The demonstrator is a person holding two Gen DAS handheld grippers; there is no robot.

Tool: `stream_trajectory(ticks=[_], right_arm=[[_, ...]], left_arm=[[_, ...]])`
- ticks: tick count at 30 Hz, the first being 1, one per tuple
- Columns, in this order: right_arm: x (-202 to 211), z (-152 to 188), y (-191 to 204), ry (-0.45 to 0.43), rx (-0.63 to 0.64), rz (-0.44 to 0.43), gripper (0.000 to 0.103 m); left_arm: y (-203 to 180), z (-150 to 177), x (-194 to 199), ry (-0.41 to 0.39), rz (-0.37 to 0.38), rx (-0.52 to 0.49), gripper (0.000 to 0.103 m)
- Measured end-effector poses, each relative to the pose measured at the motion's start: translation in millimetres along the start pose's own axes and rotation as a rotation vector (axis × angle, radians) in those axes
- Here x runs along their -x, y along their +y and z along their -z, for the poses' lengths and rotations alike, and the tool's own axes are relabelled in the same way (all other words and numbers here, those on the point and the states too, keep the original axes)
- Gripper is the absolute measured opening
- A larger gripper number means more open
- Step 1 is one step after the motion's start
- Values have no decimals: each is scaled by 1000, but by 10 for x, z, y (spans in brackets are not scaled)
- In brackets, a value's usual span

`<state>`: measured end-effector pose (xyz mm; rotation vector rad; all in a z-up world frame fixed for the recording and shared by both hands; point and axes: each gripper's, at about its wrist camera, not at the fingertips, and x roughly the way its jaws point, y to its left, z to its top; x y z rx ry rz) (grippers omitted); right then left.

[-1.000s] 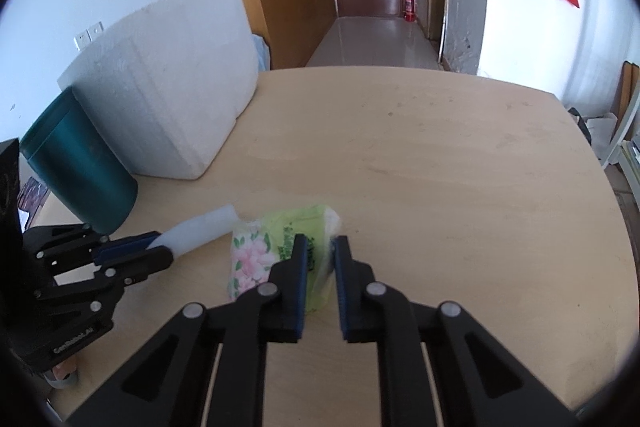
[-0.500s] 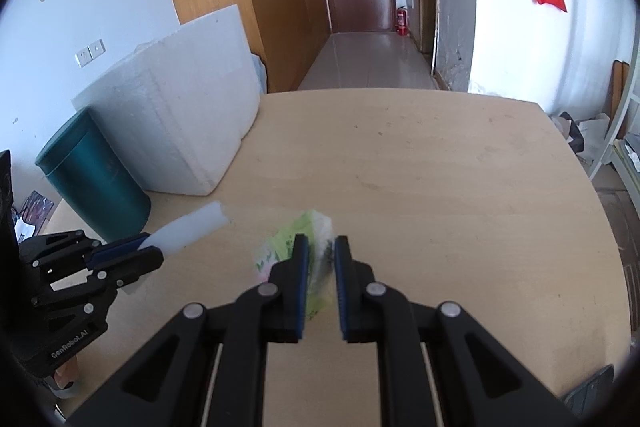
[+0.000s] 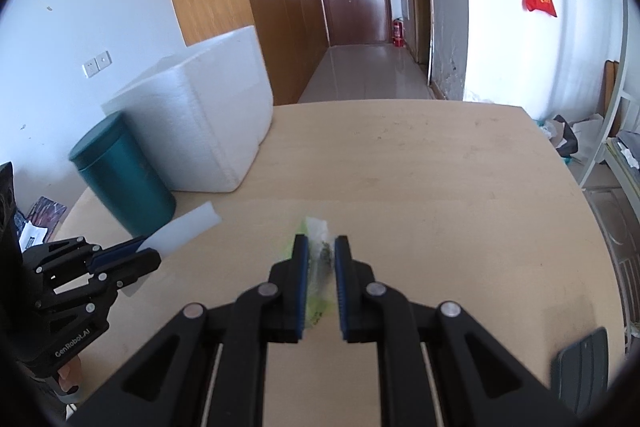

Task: Organize soft objects
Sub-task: 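Lift and carry the strip and tissue pack toward the white foam box with both tools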

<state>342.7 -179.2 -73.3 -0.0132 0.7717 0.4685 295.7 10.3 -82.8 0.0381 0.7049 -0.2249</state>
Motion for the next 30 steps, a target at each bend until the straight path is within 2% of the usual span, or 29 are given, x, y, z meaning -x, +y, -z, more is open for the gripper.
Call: stream_trajectory(ticks=[19, 30], right_arm=[[572, 370, 438, -61, 24, -29, 16], [932, 573, 771, -95, 66, -67, 16]], left_arm=[[-149, 290, 759, -88, -28, 16, 11], [-159, 605, 1228, -144, -56, 52, 11]])
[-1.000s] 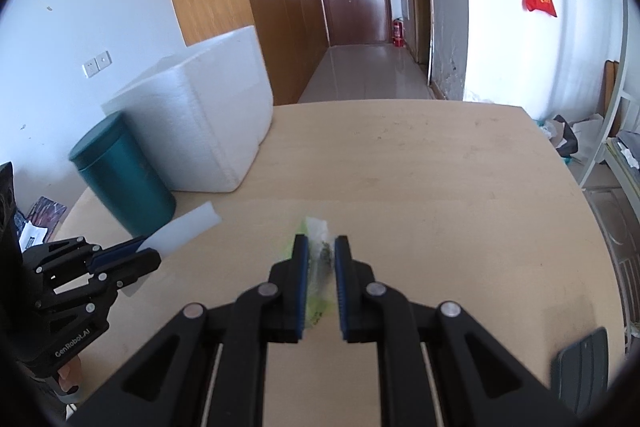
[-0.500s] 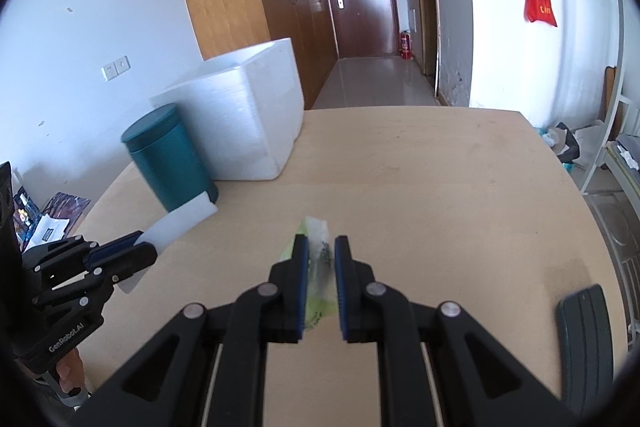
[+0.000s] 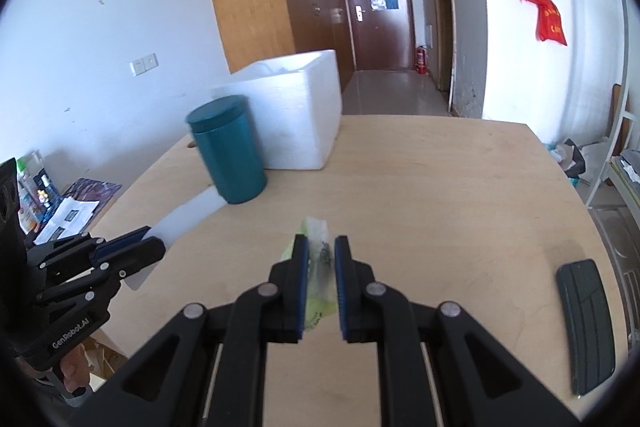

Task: Organize soft objects
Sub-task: 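Lift and carry the strip and tissue pack toward the white foam box with both tools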

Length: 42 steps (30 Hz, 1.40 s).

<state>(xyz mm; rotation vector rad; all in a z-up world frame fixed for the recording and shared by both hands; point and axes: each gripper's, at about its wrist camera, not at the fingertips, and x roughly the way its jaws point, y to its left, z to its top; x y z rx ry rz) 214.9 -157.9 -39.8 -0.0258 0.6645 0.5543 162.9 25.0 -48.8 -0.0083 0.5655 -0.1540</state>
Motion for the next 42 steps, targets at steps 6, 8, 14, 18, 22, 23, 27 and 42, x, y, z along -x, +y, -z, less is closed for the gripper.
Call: stream_trajectory(ticks=[6, 8, 14, 18, 22, 23, 27, 42], right_arm=[[62, 61, 220, -11, 25, -29, 16], [84, 95, 282, -16, 28, -36, 16], [157, 188, 457, -26, 36, -55, 16], [173, 195, 588, -29, 52, -73, 16], [164, 139, 721, -35, 72, -94, 16], [159, 126, 748, -38, 76, -96, 16], [119, 49, 827, -47, 93, -107, 16], [-48, -332, 862, -68, 96, -119, 16]], left_arm=[[42, 119, 259, -29, -37, 27, 11], [63, 175, 329, -34, -41, 37, 11], [112, 316, 528, -45, -71, 58, 11], [145, 384, 656, -57, -101, 63, 11], [190, 411, 779, -79, -124, 73, 11], [207, 406, 805, -86, -132, 72, 11], [258, 363, 826, -98, -145, 79, 11], [543, 139, 702, -100, -186, 107, 11]])
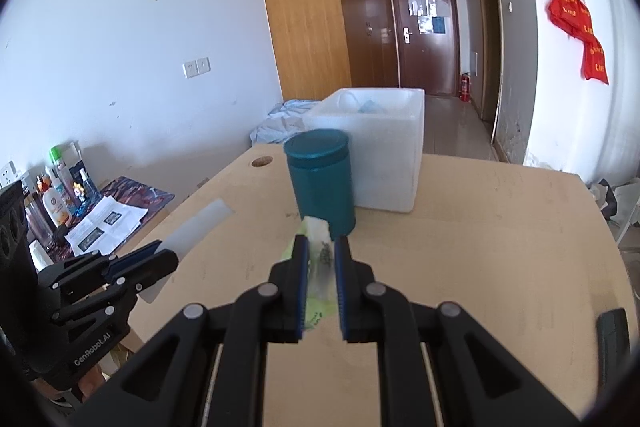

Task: Organize soft objects
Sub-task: 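Lift and carry the strip and tissue pack toward the white foam box with both tools, then lower the foam strip into the box and open the left tool while the right tool lowers the tissue pack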

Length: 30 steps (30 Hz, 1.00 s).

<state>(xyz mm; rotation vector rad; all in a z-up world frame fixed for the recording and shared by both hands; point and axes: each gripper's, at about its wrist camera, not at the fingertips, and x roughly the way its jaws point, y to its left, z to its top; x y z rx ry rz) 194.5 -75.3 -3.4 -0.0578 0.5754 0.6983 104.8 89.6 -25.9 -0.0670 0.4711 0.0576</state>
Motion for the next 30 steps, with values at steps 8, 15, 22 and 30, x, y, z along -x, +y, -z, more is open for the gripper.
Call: stream_trajectory(ticks=[8, 15, 22, 30], right_arm=[[-49, -276, -61, -26, 7, 0, 16], [-159, -485, -169, -28, -1, 11, 16], [-217, -713, -285, -54, -10, 16, 16], [-372, -998, -434, -74, -17, 17, 16]], left_arm=[[67, -256, -97, -21, -10, 4, 11], [83, -477, -229, -34, -12, -2, 11], [97, -686, -423, -33, -10, -10, 11], [108, -951, -658, -38, -9, -16, 11]])
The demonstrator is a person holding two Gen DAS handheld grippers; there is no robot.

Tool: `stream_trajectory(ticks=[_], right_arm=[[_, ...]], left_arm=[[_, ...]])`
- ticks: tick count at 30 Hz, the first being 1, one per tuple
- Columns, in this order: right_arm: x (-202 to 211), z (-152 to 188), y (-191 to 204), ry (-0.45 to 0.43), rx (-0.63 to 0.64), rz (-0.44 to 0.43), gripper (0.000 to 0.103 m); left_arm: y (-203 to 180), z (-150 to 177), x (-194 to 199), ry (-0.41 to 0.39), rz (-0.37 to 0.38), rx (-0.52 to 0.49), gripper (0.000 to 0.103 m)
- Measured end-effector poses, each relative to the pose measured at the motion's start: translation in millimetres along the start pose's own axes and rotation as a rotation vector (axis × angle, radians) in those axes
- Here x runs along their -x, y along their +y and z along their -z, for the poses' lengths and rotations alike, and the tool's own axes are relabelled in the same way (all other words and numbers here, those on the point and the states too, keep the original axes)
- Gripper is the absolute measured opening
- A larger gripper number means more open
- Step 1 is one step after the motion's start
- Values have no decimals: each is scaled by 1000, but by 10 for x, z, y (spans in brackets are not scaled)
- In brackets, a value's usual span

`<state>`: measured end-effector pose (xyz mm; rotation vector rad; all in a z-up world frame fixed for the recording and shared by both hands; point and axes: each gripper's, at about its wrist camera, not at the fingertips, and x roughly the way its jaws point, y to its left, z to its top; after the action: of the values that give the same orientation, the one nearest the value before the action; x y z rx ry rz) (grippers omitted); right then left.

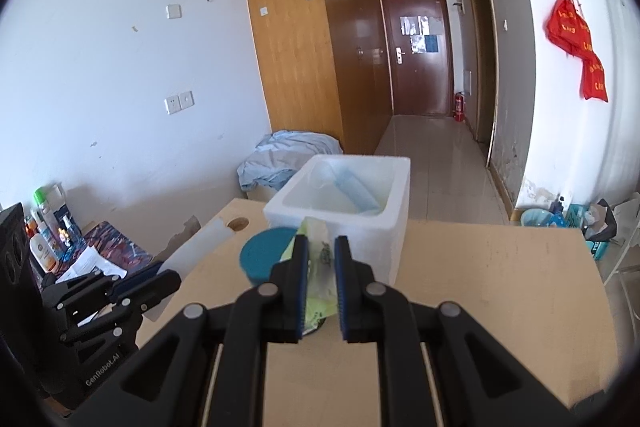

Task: Organize soft objects
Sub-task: 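Lower the foam strip into the box and open the left tool while the right tool lowers the tissue pack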

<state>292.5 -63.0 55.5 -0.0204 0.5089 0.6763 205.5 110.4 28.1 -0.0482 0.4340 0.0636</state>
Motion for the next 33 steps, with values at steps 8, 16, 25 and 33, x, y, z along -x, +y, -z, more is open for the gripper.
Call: stream_trajectory(ticks=[8, 16, 25, 33], right_arm=[[-239, -232, -166, -10, -27, -1, 16], [-423, -393, -237, -18, -32, -3, 16], [-633, -539, -330, -28, -39, 4, 16], [-844, -685, -406, -41, -43, 12, 16]], left_arm=[[50, -252, -298, 5, -1, -2, 11], [70, -418, -569, 6, -10, 3, 11], [143, -615, -902, 11, -7, 16, 11], [178, -788, -1262, 26, 14, 31, 11]])
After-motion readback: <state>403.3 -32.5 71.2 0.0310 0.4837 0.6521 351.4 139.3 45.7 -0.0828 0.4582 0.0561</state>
